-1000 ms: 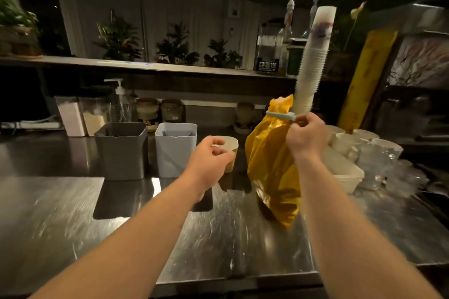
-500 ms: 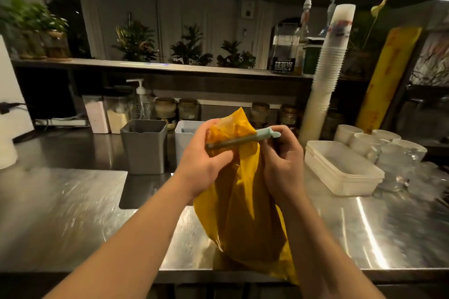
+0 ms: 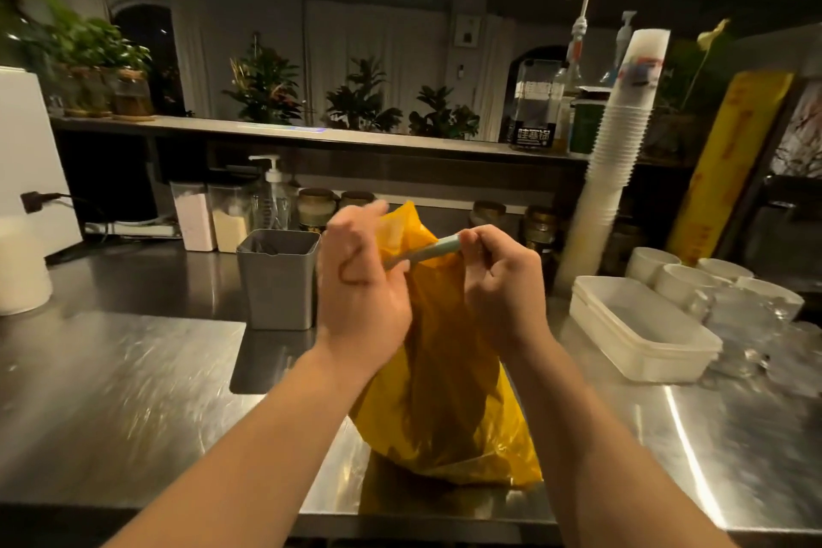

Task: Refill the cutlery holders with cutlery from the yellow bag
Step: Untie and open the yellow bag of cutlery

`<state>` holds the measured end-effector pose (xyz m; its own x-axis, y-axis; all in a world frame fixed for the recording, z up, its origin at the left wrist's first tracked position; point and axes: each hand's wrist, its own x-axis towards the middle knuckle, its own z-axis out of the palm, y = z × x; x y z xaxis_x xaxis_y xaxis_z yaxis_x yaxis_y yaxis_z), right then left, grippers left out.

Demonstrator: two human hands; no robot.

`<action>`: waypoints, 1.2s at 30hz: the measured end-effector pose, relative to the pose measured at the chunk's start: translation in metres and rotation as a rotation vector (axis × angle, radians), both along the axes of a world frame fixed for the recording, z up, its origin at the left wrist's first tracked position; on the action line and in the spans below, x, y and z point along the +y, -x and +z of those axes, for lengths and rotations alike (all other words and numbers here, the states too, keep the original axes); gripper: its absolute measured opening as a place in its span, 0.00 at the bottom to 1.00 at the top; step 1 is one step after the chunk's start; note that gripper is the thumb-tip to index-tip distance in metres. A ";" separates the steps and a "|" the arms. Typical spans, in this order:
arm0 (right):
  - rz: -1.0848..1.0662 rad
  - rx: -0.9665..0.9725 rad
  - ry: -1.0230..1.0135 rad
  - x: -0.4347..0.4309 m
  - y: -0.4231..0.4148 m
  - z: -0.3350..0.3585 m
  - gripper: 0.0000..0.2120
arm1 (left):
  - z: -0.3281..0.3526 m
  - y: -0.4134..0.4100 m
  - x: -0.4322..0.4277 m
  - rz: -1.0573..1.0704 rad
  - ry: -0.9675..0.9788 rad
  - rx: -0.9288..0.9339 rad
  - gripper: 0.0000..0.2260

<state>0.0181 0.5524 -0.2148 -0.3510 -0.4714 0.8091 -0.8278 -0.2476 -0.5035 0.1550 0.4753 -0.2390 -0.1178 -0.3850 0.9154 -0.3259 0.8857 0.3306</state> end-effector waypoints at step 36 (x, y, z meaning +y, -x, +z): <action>0.024 -0.151 -0.574 -0.026 -0.026 0.017 0.23 | 0.056 -0.017 -0.064 -0.364 -0.299 0.124 0.07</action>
<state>0.0444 0.5266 -0.1974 -0.4261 -0.8281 0.3644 -0.7339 0.0809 -0.6744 0.1724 0.4110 -0.1828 -0.1910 -0.5875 0.7864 0.0454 0.7950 0.6050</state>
